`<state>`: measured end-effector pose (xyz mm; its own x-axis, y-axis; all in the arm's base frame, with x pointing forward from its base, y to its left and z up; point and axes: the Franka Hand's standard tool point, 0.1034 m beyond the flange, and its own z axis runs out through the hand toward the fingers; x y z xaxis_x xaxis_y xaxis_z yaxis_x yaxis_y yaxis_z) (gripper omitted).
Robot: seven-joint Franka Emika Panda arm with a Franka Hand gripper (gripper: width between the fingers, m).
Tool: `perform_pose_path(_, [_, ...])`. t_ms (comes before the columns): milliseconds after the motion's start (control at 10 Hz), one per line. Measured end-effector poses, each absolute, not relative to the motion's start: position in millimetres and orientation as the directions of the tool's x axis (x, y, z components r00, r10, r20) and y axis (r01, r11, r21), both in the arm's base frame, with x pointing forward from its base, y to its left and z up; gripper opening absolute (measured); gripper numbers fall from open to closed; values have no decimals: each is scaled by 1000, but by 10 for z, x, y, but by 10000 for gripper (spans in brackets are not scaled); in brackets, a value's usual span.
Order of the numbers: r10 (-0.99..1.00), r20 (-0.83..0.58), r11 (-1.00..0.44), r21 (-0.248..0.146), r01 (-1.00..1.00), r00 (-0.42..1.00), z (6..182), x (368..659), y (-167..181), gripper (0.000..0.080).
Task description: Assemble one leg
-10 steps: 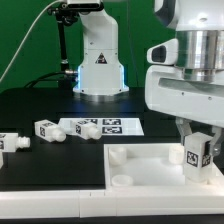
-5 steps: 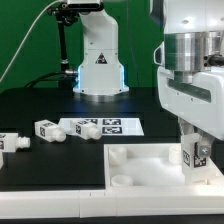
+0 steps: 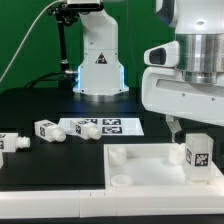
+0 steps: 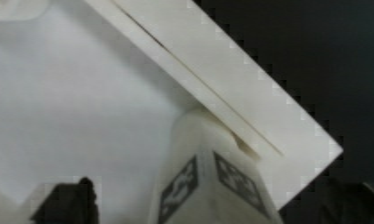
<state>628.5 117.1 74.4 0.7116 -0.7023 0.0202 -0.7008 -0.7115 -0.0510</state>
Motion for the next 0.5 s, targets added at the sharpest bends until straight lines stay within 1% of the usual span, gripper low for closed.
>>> perform_pose_path(200, [-545,42,-838,-38,-544,837,741,6298,1139,649])
perform_pose_path(300, [-380,88,-925,-30,-379,921,755,6353,1122,649])
perform_pose_path(400, [-217,143,-976,-23,-216,966,783,6428,1115,649])
perform_pose_path(500, [-101,185,-995,-11,-101,977,802,6476,1111,649])
